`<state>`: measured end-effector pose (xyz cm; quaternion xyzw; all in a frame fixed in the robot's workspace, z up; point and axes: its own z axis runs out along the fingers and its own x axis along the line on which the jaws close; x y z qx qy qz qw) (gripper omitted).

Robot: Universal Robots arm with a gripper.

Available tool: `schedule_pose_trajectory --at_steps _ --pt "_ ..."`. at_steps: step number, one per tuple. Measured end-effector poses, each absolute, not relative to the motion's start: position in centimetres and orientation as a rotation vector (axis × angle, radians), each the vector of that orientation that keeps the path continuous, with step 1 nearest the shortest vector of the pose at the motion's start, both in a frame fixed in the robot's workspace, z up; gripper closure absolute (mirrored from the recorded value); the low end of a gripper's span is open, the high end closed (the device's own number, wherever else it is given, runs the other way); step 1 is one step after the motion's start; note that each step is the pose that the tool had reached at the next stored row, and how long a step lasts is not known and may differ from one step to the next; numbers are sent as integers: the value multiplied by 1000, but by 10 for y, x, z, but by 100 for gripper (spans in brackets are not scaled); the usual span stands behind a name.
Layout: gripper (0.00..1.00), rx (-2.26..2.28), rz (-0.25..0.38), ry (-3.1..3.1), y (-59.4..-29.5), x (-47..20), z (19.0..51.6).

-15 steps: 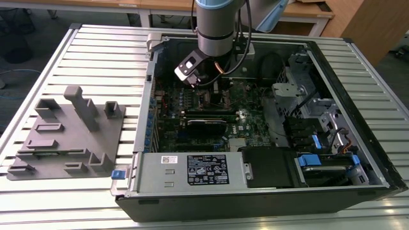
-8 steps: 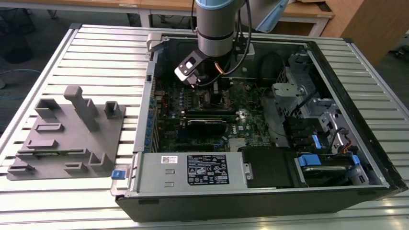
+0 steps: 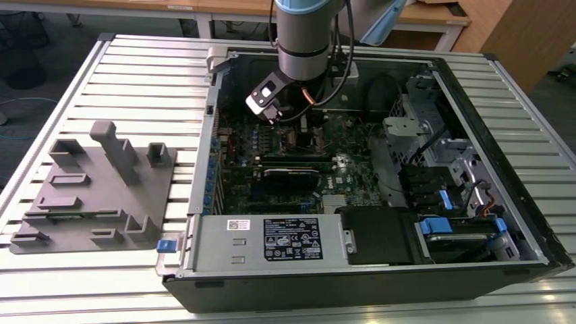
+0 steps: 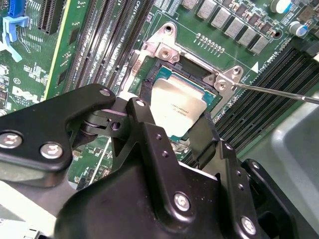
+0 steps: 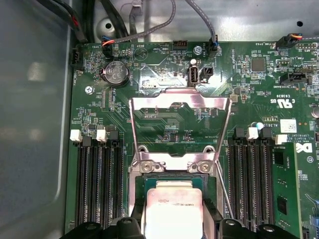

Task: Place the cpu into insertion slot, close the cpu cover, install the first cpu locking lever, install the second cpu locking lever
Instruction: 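Place the cpu into insertion slot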

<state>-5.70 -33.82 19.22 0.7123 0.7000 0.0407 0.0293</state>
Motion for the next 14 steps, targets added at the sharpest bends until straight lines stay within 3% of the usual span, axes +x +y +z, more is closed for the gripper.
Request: schedule_pose_trajectory --at_steps 14 --pt "46 2197 125 2159 -338 -57 191"
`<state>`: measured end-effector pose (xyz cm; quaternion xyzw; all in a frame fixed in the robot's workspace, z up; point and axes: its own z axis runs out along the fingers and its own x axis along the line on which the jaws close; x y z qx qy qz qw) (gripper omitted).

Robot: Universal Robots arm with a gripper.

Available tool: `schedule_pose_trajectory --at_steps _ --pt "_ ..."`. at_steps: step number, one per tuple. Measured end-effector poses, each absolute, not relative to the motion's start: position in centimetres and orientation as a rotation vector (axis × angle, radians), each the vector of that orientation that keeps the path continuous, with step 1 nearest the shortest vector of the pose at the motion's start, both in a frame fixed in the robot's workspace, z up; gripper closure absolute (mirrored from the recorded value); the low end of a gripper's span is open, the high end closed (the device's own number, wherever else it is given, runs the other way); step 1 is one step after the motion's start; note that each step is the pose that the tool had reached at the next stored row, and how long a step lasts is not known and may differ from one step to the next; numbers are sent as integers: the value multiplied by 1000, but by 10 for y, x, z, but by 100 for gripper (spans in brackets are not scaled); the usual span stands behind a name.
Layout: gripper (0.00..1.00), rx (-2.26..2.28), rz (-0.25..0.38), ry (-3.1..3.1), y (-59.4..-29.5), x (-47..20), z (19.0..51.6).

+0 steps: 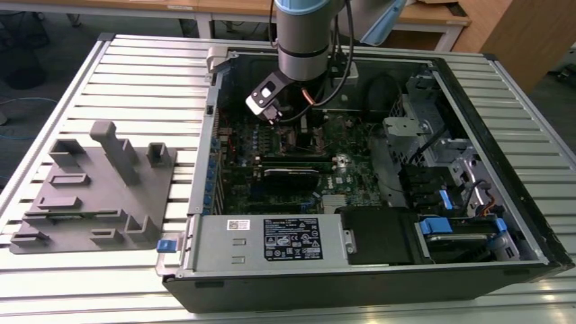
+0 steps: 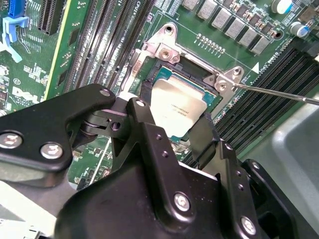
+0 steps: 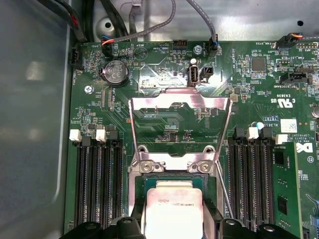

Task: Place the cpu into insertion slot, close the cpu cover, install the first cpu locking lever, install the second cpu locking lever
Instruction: 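Place the cpu into insertion slot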

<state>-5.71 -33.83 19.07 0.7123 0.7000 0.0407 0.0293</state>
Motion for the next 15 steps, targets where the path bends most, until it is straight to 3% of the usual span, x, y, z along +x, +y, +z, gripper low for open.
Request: schedule_pose_trajectory --at_steps 5,6,15 --pt "45 2197 129 2159 -338 -57 190" --pt "40 2197 128 2159 -338 -57 190" --pt "40 2197 126 2159 -338 -57 190"
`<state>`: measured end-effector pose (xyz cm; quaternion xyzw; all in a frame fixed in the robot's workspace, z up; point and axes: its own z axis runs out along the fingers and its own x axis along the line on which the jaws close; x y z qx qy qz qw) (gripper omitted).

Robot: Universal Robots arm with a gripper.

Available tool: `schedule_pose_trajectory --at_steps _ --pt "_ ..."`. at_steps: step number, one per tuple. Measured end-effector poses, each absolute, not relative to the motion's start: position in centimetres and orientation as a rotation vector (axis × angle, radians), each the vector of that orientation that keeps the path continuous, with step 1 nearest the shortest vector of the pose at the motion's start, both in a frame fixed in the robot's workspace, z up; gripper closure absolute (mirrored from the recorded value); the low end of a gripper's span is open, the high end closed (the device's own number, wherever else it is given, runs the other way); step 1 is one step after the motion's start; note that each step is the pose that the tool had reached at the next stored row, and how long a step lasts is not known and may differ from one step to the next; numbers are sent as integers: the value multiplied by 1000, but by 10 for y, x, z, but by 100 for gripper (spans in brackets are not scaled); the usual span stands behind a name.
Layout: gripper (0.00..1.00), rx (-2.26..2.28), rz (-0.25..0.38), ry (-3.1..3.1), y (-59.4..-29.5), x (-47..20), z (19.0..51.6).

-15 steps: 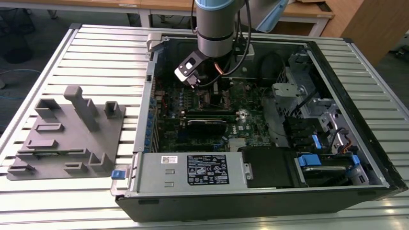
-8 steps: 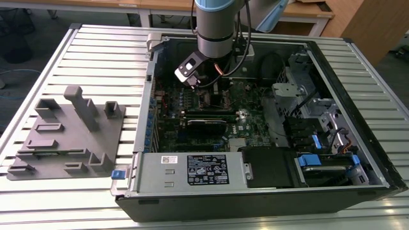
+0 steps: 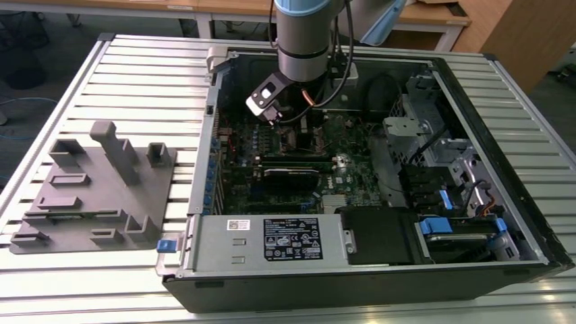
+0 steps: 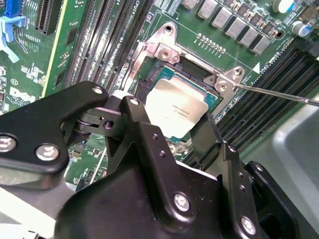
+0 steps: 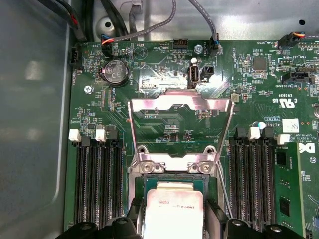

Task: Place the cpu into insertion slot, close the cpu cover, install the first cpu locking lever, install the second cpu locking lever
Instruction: 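Place the cpu into insertion slot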

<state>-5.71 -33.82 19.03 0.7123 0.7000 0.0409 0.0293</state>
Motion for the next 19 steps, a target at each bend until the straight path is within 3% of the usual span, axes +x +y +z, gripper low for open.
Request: schedule_pose_trajectory --at_steps 19 --pt "41 2197 125 2159 -338 -57 194"
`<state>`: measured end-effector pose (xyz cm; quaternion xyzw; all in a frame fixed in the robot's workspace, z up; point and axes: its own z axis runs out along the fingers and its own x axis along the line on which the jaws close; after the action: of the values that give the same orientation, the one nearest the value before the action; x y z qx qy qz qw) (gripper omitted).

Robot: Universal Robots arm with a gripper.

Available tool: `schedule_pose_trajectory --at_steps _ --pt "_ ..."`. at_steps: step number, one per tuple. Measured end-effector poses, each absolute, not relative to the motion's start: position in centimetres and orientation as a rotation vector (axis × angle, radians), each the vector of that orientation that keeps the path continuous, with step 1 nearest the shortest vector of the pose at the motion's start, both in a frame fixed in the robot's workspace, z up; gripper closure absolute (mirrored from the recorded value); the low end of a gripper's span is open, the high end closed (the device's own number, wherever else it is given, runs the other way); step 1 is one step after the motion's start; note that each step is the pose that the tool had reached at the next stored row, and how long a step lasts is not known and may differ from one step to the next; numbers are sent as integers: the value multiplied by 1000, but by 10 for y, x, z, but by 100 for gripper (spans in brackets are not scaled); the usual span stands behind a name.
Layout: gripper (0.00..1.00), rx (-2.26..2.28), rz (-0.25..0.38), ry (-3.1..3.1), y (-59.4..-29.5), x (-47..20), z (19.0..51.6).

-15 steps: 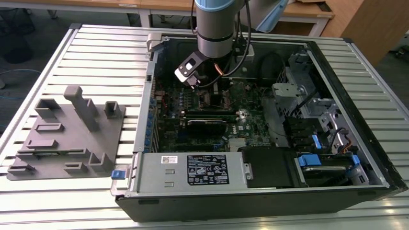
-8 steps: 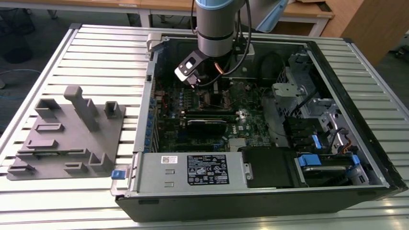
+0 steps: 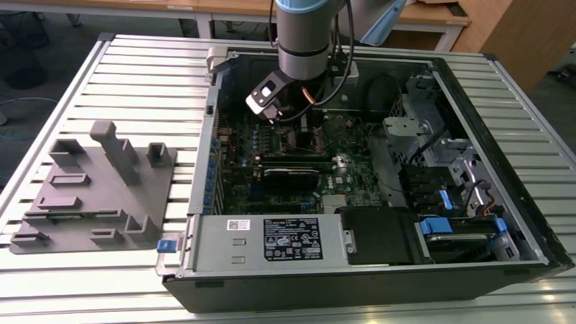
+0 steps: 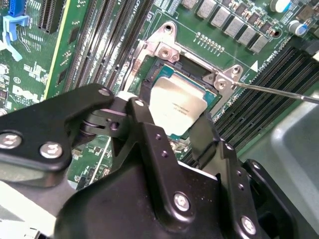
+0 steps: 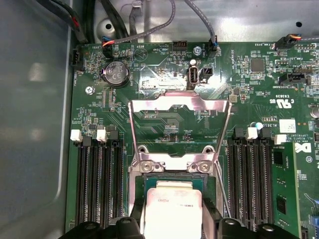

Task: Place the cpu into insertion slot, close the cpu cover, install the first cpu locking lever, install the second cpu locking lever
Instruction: 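Place the cpu into insertion slot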

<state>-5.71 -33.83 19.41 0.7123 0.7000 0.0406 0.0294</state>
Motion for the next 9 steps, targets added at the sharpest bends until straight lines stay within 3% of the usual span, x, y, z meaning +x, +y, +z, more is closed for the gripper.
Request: schedule_pose_trajectory --at_steps 1,9 --pt "46 2197 125 2159 -338 -57 194" --pt "46 2198 128 2160 -338 -57 195"
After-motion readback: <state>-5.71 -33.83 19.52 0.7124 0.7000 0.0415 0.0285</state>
